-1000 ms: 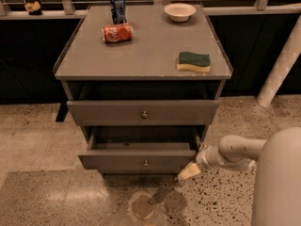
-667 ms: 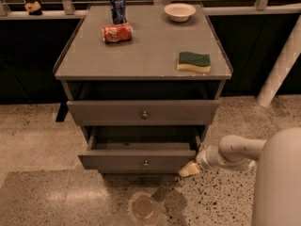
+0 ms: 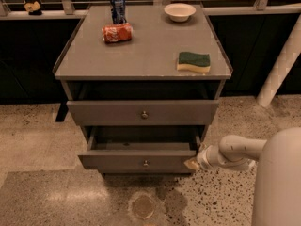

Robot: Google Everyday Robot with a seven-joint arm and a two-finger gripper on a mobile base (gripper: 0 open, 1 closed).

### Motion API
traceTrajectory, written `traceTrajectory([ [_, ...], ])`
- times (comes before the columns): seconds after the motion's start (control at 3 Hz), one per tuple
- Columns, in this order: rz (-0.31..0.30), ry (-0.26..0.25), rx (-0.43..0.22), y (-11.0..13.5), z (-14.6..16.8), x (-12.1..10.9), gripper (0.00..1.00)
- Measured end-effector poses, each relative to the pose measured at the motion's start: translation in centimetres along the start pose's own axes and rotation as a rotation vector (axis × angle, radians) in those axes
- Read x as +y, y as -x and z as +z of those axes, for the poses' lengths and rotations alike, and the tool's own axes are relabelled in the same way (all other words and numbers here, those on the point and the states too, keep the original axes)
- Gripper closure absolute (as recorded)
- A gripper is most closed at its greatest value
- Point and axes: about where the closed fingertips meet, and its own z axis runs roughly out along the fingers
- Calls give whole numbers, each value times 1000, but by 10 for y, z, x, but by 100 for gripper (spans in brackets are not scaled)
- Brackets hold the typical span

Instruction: Open middle drawer

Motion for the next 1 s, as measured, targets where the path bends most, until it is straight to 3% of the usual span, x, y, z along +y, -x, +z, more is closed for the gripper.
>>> traceTrajectory([
  [0.33, 0, 0, 0, 0, 0, 0, 78],
  [0.67, 0, 0, 0, 0, 0, 0, 75],
  [1.0, 0, 0, 0, 0, 0, 0, 52],
])
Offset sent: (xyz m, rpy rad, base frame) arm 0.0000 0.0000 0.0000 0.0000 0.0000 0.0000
